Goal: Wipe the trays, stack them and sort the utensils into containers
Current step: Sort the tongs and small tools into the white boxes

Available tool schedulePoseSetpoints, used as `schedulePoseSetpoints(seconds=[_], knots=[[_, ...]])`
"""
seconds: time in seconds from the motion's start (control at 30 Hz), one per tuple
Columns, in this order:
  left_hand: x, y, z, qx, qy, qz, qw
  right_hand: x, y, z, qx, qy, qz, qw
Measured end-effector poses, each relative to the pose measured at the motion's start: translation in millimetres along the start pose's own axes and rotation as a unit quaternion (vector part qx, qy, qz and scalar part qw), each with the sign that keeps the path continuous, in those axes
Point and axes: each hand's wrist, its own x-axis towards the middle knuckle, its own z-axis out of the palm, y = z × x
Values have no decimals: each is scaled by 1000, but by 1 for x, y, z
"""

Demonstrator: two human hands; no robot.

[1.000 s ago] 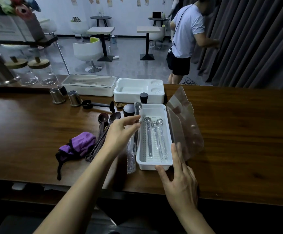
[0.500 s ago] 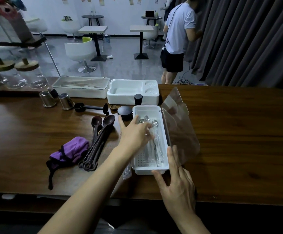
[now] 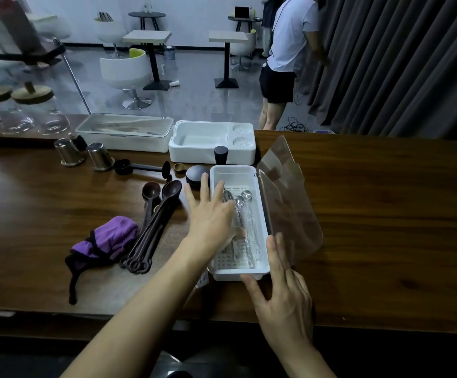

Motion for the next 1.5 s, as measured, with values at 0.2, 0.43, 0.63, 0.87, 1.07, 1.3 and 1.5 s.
schedulePoseSetpoints(seconds=[0.2, 0.43, 0.63, 0.87, 1.07, 1.3, 1.5], knots=[[3, 0, 0, -33, -24, -11, 999, 0, 0, -1, -4, 2, -3, 1000], [-13, -8, -3, -391, 19, -37, 919, 0, 0, -1, -2, -2, -4, 1000], [-44, -30, 11, -538, 117, -57, 833, -2, 3, 0, 19, -5, -4, 1000], [-78, -66, 41, -379, 168, -104, 904, -2, 2, -1, 28, -5, -5, 1000], [-75, -62, 40, -252, 100, -109, 956, -2, 1, -1, 30, -2, -2, 1000], [-68, -61, 37, -187, 65, -109, 974, -2, 1, -1, 31, -1, -3, 1000], [-64, -59, 31, -186, 46, -124, 974, -3, 2, -1, 35, -2, -5, 999]])
